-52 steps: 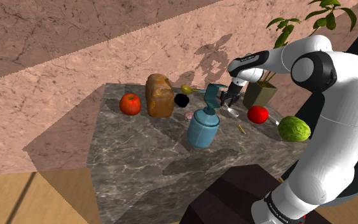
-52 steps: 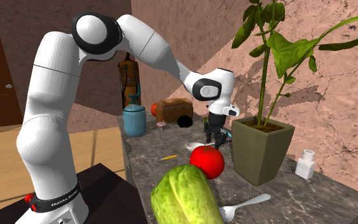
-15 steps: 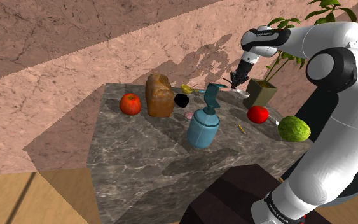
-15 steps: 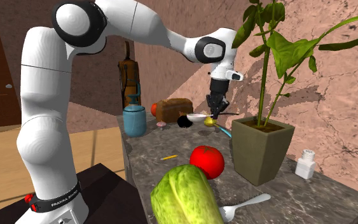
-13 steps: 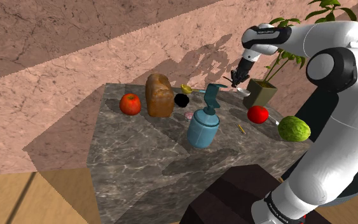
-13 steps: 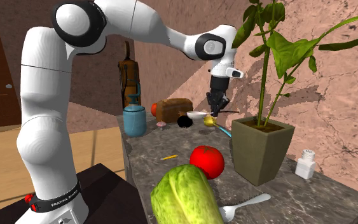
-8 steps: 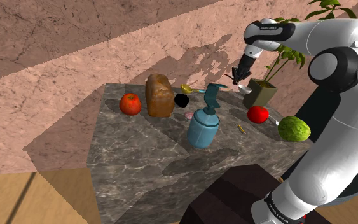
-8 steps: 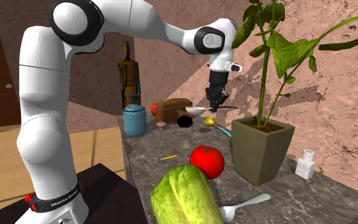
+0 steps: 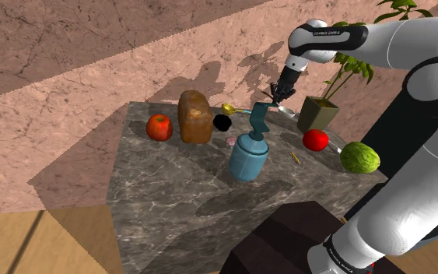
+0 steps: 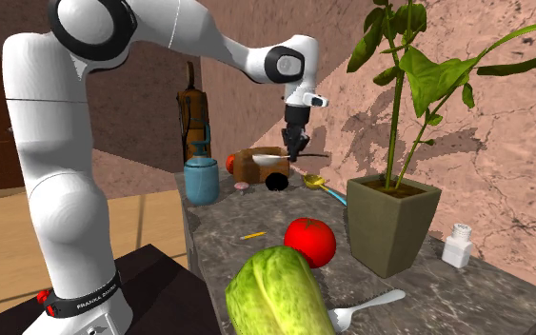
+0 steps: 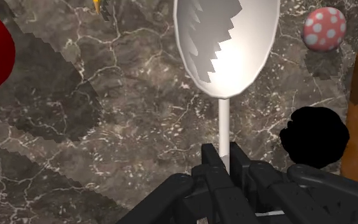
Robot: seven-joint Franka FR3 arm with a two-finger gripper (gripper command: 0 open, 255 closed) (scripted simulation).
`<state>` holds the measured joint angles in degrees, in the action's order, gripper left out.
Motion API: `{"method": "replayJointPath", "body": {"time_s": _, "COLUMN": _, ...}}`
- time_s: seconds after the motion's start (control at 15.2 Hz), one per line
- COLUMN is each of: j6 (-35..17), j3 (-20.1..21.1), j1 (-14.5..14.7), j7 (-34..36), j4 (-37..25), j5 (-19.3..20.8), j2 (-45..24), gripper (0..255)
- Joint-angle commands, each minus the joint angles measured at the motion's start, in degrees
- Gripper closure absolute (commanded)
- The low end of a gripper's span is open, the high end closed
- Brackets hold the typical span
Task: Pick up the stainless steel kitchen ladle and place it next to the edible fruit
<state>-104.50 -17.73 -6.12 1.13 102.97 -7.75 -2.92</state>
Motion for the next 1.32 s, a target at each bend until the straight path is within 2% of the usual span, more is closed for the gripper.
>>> {"method": "replayJointPath", "body": {"time_s": 0.0, "j6": -0.55, "j3": 1.23, "j1": 1.42, "j7": 2.78, "j4": 1.47, "j5": 0.39, "j2": 1.32, "gripper": 255}}
{"method": "replayJointPath", "body": {"time_s": 0.59, "j6": -3.12, "j3": 7.48, "j1": 7.62, "j7": 15.24, "j4": 6.42, "j5": 1.19, "j2": 5.27, "gripper": 255}}
{"method": "replayJointPath", "body": {"time_s": 1.25, "j6": -4.81, "j3": 14.55, "j1": 14.13, "j7": 28.70, "j4": 5.55, "j5": 1.13, "j2": 4.23, "gripper": 255}}
